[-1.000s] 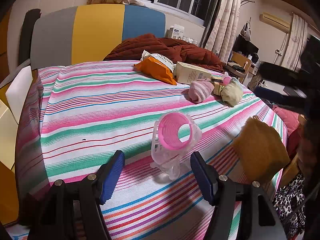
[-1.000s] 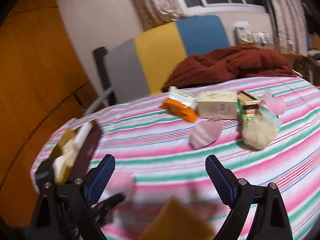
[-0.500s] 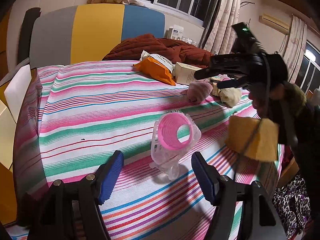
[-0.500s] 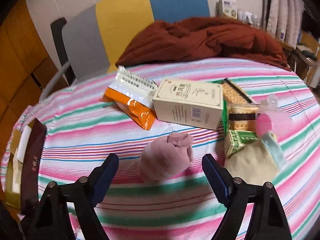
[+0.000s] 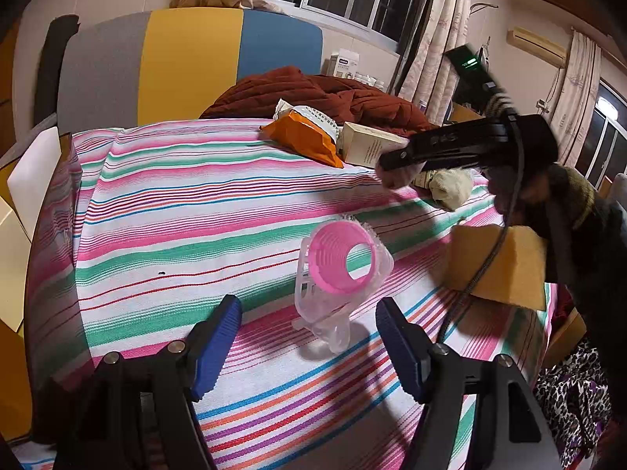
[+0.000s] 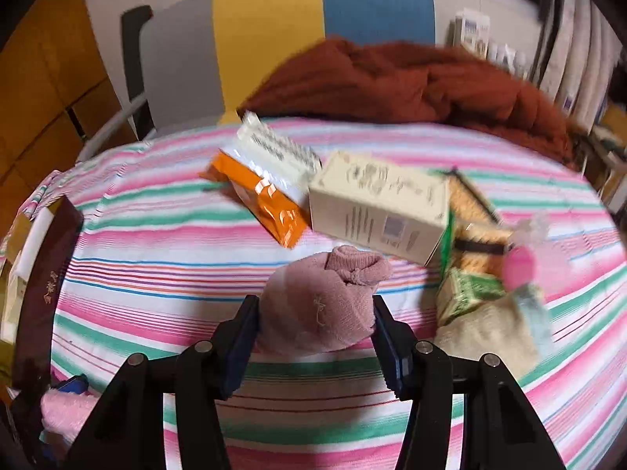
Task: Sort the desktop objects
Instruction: 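Grasp the pink sock with the right tool while the left tool holds the roller, then carry the roller and sock to the gold tray and release both from both tools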
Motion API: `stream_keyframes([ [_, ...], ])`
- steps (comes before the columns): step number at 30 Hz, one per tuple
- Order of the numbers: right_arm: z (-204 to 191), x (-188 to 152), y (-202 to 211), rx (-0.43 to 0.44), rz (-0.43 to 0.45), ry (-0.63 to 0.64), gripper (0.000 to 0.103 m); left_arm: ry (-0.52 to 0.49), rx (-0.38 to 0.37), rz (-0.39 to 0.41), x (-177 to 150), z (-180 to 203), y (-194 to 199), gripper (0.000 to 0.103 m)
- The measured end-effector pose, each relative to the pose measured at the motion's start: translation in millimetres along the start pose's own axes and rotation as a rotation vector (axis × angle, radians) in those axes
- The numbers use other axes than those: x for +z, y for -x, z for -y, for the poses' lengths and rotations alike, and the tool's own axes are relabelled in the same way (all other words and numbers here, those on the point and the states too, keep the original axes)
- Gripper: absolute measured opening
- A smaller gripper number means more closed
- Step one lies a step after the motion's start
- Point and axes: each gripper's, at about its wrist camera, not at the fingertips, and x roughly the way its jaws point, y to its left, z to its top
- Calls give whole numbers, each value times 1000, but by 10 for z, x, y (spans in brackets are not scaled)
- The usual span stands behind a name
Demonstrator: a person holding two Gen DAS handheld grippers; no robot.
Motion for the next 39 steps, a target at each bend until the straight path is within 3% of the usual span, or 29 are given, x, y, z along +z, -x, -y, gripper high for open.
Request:
stream_keyframes([
  [8,-326,-324,461,-5,116,66,56,4,-23,-1,8,-7,-3,77],
  [11,-417,-494,597,43,158,38,56,22,-45,7,16,-30,33,79],
  [18,-522,-638,484,61,182,-6,56,-45,59,18,95,123,66,83],
  [25,-460,-655,464,82,180,-32,57,-48,50,11,224,145,14,83],
  [29,-457,-655,447,90,180,-32,57,-19,26,16,255,97,-16,65],
  [31,-457,-655,434,92,179,-30,57,-25,25,24,257,109,-7,49],
  [39,-461,-665,441,80,183,-26,57,-85,49,63,228,237,71,42],
])
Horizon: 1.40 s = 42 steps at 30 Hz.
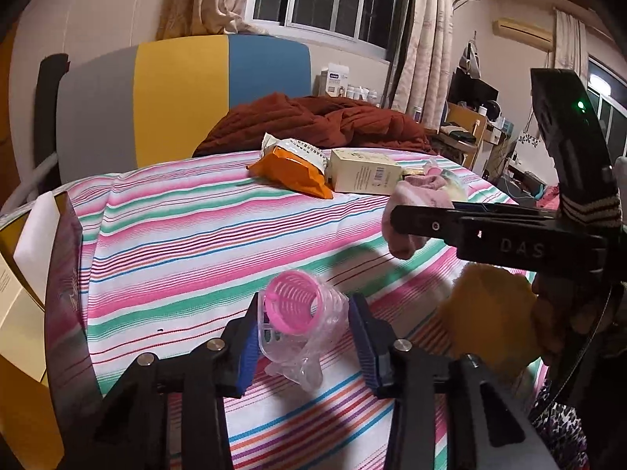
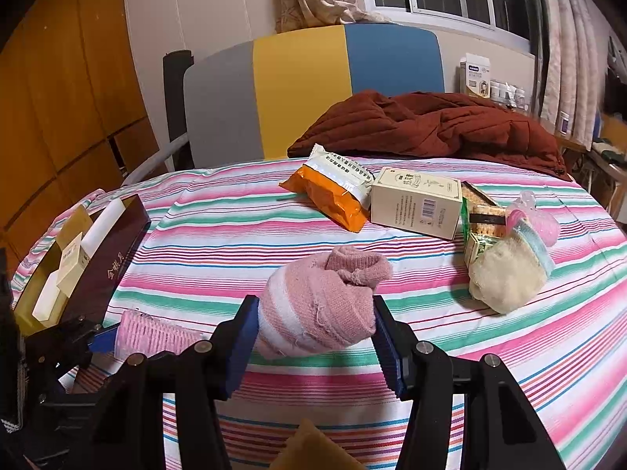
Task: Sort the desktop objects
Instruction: 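Carry the roller and sock to the gold tray and release both from both tools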
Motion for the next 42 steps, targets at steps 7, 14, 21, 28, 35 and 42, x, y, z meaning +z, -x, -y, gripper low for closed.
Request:
stream_keyframes([
  [7,-113,33,100,-42,19,44,57,13,12,32,19,-34,170,33],
  [14,-304,51,226,-76,53,105,57,7,18,73,37,-41,330,32],
  [21,-483,48,367,-46,91,123,57,56,-3,145,67,-166,707,32],
  [28,-786,28,398,57,103,139,57,89,33,218,57,-355,1110,32],
  [35,-1261,-22,314,196,82,190,57,158,140,258,-52,-795,1442,32],
  [42,-1872,-37,259,369,76,257,57,239,285,268,-217,-1349,1680,33],
])
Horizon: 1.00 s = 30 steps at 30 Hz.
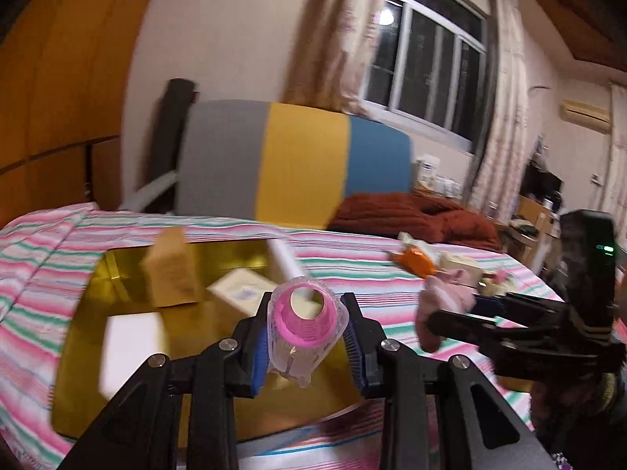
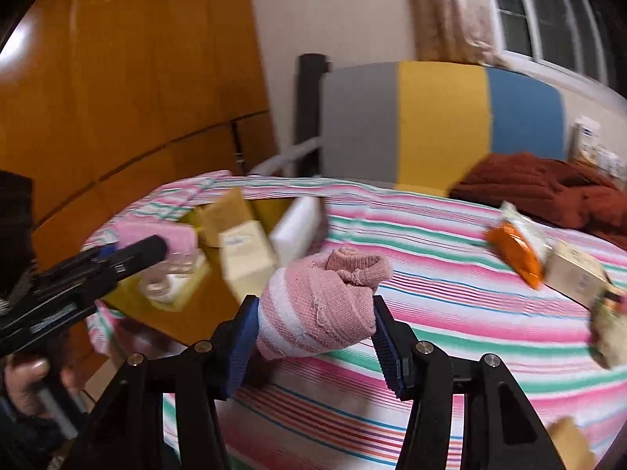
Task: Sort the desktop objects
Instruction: 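Carry the roller and sock to the gold tray and release both from both tools, then grasp the large yellow sponge with the left tool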
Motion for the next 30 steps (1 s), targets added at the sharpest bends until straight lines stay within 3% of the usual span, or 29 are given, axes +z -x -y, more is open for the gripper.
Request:
stream_keyframes([
  [9,-677,77,-464,157,-52,105,57,54,155,-4,125,-682,-54,33],
  [18,-752,49,-820,168,-104,74,64,60,228,-22,204,-1002,-198,46],
  [26,-519,-15,-638,163,-64,-3,73,117,205,-7,47,-1014,10,51],
  [30,-207,-128,-413,113,-36,-93,75,90,142,-2,-8,-800,91,54],
])
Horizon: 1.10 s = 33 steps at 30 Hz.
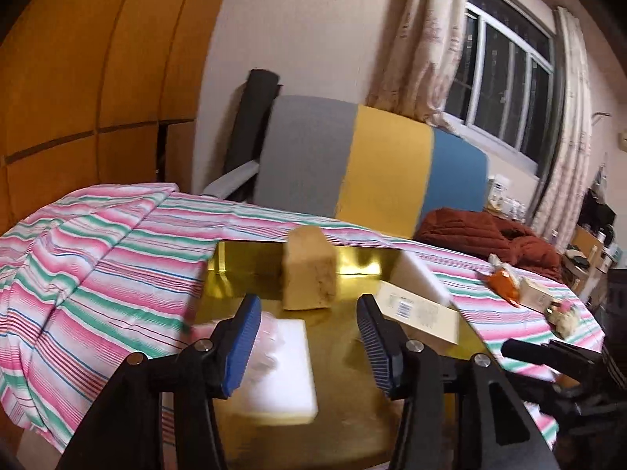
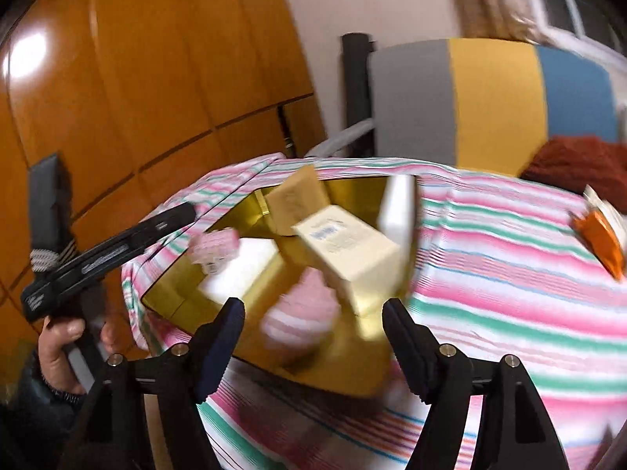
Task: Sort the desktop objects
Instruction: 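Grasp the large yellow sponge with the left tool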
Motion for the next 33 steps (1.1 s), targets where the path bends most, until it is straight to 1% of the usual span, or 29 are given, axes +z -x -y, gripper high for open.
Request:
stream_keyframes([
  [3,339,-69,317,-85,54,-74,75,-31,-67,-16,-49,231,15,55],
  [6,684,-131,678,-185,125,-149,80,-68,-138,-38,-90,519,-15,56],
  [11,1382,-377,1480,-389,266,-347,85,-141,-257,-81,-153,1046,-104,57],
  [13,1612,-486,1733,-452,294,-426,86,-165,-316,-108,-180,1274,-163,57],
  [14,1726,-552,1847,-471,303,-468,87,-179,-344,-119,-195,1398,-190,57],
  [18,2011,-777,2089,-495,316,-580,88,-237,-473,-196,-287,1948,-340,59],
  [22,2152,-822,2218,-504,341,-624,88,-288,-575,-279,-417,2425,-476,59],
  [25,2212,-882,2199,-525,342,-636,89,-326,-635,-335,-529,2743,-531,59],
  [26,2245,-917,2191,-528,340,-643,89,-331,-671,-360,-553,2858,-549,59],
  [29,2356,-1014,2160,-526,332,-674,89,-349,-759,-407,-603,3090,-551,64],
  [31,2423,-1074,2146,-522,328,-695,89,-361,-805,-432,-632,3216,-546,75],
  [33,2470,-1129,2133,-516,327,-707,89,-376,-838,-464,-662,3330,-554,80],
])
